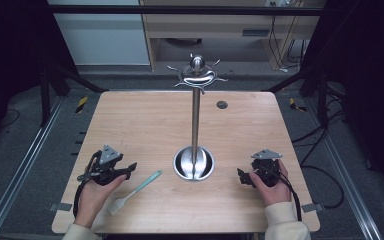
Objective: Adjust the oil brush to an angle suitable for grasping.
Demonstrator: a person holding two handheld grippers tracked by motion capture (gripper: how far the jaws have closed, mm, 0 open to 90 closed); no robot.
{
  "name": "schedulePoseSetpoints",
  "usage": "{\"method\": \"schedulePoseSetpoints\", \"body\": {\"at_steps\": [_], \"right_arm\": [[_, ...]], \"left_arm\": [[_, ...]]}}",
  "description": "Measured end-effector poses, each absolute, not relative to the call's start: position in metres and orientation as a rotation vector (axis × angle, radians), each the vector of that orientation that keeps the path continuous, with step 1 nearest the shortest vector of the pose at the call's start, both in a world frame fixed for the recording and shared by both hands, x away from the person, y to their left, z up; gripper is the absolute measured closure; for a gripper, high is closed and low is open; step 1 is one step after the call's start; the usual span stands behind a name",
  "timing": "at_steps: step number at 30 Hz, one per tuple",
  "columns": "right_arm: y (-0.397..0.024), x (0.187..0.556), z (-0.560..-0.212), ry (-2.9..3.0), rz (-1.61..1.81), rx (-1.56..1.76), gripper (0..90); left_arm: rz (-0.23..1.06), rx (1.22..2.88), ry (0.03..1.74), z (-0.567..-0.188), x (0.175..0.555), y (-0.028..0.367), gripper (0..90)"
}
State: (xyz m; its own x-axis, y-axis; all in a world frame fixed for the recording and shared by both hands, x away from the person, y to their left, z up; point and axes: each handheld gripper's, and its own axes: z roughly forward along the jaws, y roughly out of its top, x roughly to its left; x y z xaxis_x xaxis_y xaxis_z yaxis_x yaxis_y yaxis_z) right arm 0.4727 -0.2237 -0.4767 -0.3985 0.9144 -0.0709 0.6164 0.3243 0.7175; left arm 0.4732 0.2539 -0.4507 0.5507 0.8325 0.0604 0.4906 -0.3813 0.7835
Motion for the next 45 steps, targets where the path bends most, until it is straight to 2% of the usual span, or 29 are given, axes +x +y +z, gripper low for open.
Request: {"method": "schedulePoseSetpoints", "body": {"at_steps": [3,4,5,7,8,11,13,15,27,45], "right_arm": [[-0.225,0.473,-0.477,2.124,0.836,1.345,8.8],[-0.225,0.473,-0.477,2.124,0.836,1.345,8.8],[-0.224,0.473,-0.478,2.122,0.829,1.354,8.8],[-0.224,0.473,-0.478,2.121,0.827,1.353,8.8],[-0.224,0.473,-0.478,2.122,0.824,1.35,8.8],[-0.224,0.473,-0.478,2.125,0.829,1.352,8.8],[-0.223,0.472,-0.477,2.125,0.839,1.351,8.8],[-0.223,0.473,-0.477,2.125,0.834,1.344,8.8],[-0.223,0.473,-0.478,2.13,0.832,1.35,8.8],[-0.223,0.474,-0.478,2.136,0.831,1.349,8.8]], "left_arm": [[0.58,2.073,1.038,-0.45,0.478,0.247,49.2],[0.58,2.095,1.026,-0.45,0.48,0.244,49.2],[0.584,2.103,1.019,-0.451,0.48,0.24,60.3],[0.568,2.129,1.004,-0.455,0.48,0.236,63.9],[0.546,2.166,0.995,-0.46,0.478,0.233,72.9],[0.518,2.204,0.996,-0.465,0.477,0.231,78.1],[0.474,2.219,1.001,-0.469,0.476,0.229,86.3],[0.461,2.228,0.998,-0.469,0.475,0.228,89.2],[0.381,2.313,0.951,-0.48,0.472,0.211,90.0],[0.354,2.351,0.914,-0.482,0.467,0.201,90.0]]}}
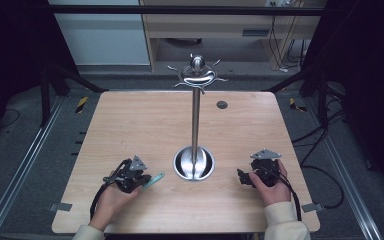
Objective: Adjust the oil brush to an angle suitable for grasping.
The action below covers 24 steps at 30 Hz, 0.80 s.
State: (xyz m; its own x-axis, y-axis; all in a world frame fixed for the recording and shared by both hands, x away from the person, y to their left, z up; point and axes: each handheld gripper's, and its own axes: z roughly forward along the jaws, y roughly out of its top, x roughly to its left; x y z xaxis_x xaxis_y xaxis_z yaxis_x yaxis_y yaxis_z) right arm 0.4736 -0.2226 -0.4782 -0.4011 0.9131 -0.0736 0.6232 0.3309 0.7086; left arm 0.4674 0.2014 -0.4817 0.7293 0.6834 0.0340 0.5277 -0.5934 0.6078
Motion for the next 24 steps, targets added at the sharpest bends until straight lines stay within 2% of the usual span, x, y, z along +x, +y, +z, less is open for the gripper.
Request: {"method": "schedulePoseSetpoints", "body": {"at_steps": [6,11,17,24], "right_arm": [[-0.222,0.474,-0.478,2.138,0.828,1.345,8.8],[-0.223,0.474,-0.478,2.137,0.827,1.342,8.8],[-0.223,0.473,-0.478,2.132,0.832,1.346,8.8],[-0.225,0.473,-0.477,2.13,0.828,1.35,8.8]], "left_arm": [[0.371,2.36,0.892,-0.466,0.461,0.201,90.0],[0.392,2.475,0.897,-0.445,0.45,0.205,87.9],[0.341,2.578,0.96,-0.427,0.439,0.221,76.2],[0.315,2.63,0.983,-0.431,0.439,0.223,64.9]]}}
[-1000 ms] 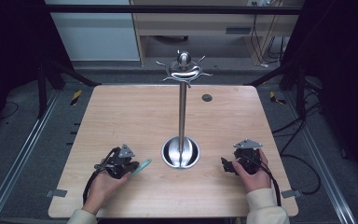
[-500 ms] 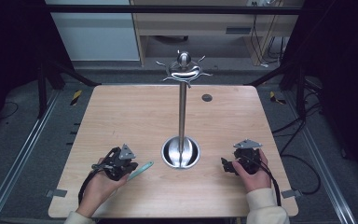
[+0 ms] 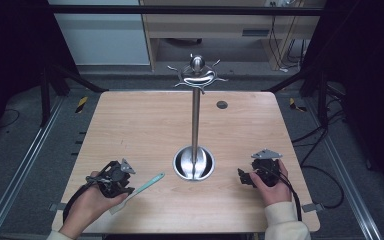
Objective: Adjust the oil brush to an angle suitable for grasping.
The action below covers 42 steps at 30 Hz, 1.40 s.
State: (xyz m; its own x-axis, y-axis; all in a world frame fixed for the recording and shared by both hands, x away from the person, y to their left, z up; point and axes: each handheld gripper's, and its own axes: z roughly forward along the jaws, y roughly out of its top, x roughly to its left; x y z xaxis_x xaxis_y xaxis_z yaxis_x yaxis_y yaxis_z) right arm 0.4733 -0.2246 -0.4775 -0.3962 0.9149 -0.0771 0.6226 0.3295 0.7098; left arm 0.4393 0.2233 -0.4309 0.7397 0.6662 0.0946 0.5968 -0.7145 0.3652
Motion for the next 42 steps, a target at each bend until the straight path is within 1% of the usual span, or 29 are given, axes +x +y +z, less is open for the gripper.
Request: {"method": "schedulePoseSetpoints", "body": {"at_steps": [2,4,10,19,31,42], "right_arm": [[-0.225,0.473,-0.478,2.129,0.829,1.351,8.8],[-0.225,0.473,-0.478,2.131,0.83,1.353,8.8],[-0.224,0.473,-0.478,2.132,0.831,1.355,8.8],[-0.224,0.473,-0.478,2.137,0.833,1.354,8.8],[-0.224,0.473,-0.478,2.139,0.835,1.353,8.8],[-0.224,0.474,-0.479,2.143,0.83,1.347,8.8]], "left_arm": [[0.308,2.634,0.984,-0.431,0.439,0.223,61.6],[0.281,2.642,0.978,-0.433,0.44,0.221,61.0],[0.23,2.702,0.962,-0.441,0.447,0.215,64.9],[0.157,2.753,0.945,-0.452,0.458,0.208,66.6],[0.117,2.795,0.926,-0.459,0.465,0.205,72.2],[0.11,2.797,0.922,-0.463,0.467,0.204,80.8]]}}
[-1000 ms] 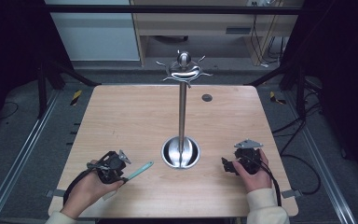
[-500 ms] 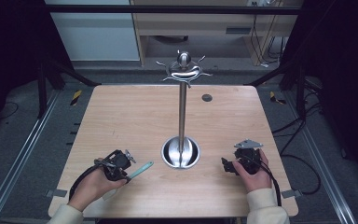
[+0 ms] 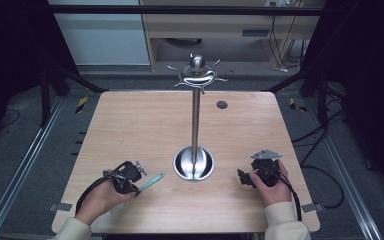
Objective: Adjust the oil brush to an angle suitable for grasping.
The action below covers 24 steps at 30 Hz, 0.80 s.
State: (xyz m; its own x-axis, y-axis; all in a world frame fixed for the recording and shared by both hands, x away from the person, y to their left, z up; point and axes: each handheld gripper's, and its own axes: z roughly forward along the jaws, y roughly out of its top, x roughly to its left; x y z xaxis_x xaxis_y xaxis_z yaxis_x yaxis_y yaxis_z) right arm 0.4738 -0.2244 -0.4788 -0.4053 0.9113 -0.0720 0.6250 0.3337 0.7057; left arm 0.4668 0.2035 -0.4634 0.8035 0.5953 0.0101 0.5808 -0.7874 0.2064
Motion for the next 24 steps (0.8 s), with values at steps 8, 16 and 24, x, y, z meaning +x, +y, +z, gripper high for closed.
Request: {"method": "schedulePoseSetpoints", "body": {"at_steps": [8,16,24], "right_arm": [[-0.224,0.474,-0.479,2.14,0.83,1.351,8.8],[-0.222,0.474,-0.478,2.141,0.843,1.322,8.6],[-0.221,0.474,-0.477,2.134,0.845,1.323,8.5]], "left_arm": [[0.163,2.762,0.912,-0.456,0.462,0.208,81.7],[0.265,2.564,0.917,-0.426,0.453,0.228,81.8],[0.337,2.492,0.904,-0.412,0.442,0.234,81.8]]}}
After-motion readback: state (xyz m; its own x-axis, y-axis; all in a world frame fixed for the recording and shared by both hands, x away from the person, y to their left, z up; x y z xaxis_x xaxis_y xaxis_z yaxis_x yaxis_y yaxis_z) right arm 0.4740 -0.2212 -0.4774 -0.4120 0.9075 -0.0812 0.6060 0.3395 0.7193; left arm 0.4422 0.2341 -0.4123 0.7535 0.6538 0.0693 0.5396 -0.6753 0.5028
